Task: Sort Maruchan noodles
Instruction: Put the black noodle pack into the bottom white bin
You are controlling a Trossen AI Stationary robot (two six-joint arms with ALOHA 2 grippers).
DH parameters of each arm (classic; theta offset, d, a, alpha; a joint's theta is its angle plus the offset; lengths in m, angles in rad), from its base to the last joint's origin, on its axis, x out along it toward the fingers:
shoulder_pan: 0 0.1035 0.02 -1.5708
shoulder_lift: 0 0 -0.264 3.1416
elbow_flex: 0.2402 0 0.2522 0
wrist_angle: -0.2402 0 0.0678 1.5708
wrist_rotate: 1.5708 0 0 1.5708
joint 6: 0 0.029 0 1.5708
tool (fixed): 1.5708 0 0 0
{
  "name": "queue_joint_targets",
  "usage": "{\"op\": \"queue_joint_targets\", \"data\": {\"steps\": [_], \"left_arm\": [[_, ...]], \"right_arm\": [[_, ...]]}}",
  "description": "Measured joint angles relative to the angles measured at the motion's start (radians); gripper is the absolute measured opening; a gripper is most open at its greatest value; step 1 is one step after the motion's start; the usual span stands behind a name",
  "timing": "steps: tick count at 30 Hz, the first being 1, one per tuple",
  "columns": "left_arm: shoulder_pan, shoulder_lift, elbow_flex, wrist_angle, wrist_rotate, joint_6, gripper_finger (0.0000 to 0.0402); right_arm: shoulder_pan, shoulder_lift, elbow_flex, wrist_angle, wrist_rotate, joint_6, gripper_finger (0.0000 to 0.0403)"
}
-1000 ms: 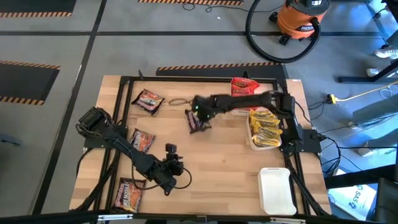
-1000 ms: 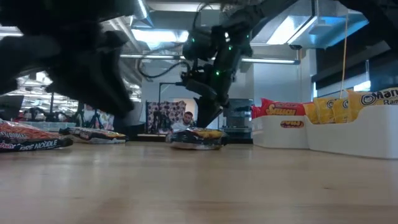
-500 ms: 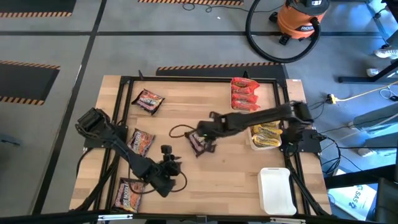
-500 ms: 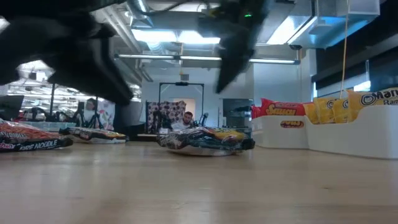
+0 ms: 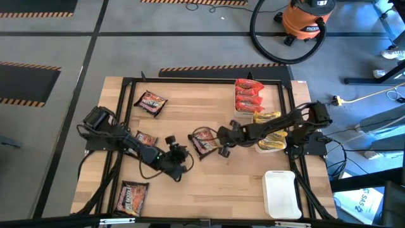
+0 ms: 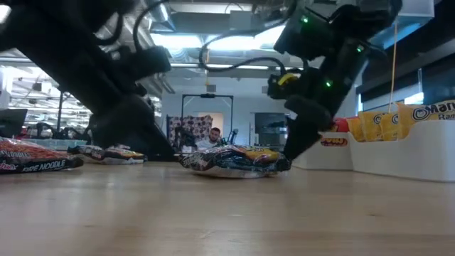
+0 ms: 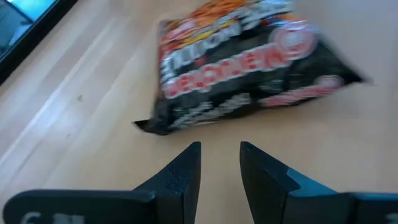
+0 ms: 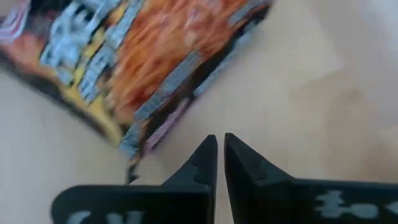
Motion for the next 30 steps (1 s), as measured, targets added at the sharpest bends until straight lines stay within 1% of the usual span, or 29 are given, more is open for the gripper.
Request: {"op": "queue_joint_targets", "data": {"steps": [3,6,8,11,14,17,20,23,25,26,28,30], "left_arm": [[0.035,0.000,-0.024,0.029,0.000,0.001,0.0105],[0.072,0.000,-0.028,0.035,-0.019,0.015,0.0105],[0.104,0.000,-0.027,0.052,-0.031,0.052,0.0105],[0.154,0.000,-0.027,0.097,-0.048,0.109,0.0105],[0.196,0.000,-0.027,0.130,-0.043,0.172,0.0105],[0.216,0.000,-0.027,0.179,-0.052,0.245,0.0105],[0.209,-0.001,-0.025,0.215,-0.038,0.313,0.0105],[0.172,-0.030,-0.013,0.166,-0.041,0.333,0.0105],[0.129,-0.075,-0.005,0.117,-0.040,0.327,0.0105],[0.106,-0.094,0.001,0.106,-0.039,0.312,0.0105],[0.057,-0.128,0.007,0.077,-0.018,0.285,0.0105],[0.006,-0.159,0.005,0.073,0.005,0.286,0.0105]], "right_arm": [[0.009,0.017,-0.010,0.114,-0.052,0.009,0.0012],[0.023,0.042,-0.015,0.138,-0.096,0.040,0.0012],[0.039,0.054,-0.016,0.171,-0.128,0.060,0.0012],[0.089,0.081,-0.013,0.286,-0.155,0.086,0.0012],[0.139,0.115,-0.014,0.415,-0.204,0.078,0.0012],[0.168,0.132,-0.014,0.519,-0.261,0.048,0.0012],[0.173,0.133,-0.004,0.513,-0.304,0.007,0.0012],[0.169,0.095,0.029,0.398,-0.317,-0.031,0.0012],[0.169,0.053,0.066,0.285,-0.281,-0.064,0.0012],[0.169,0.028,0.085,0.211,-0.235,-0.085,0.0012],[0.167,-0.008,0.126,0.065,-0.110,-0.118,0.0012],[0.160,-0.036,0.159,-0.047,0.047,-0.139,0.0012]]}}
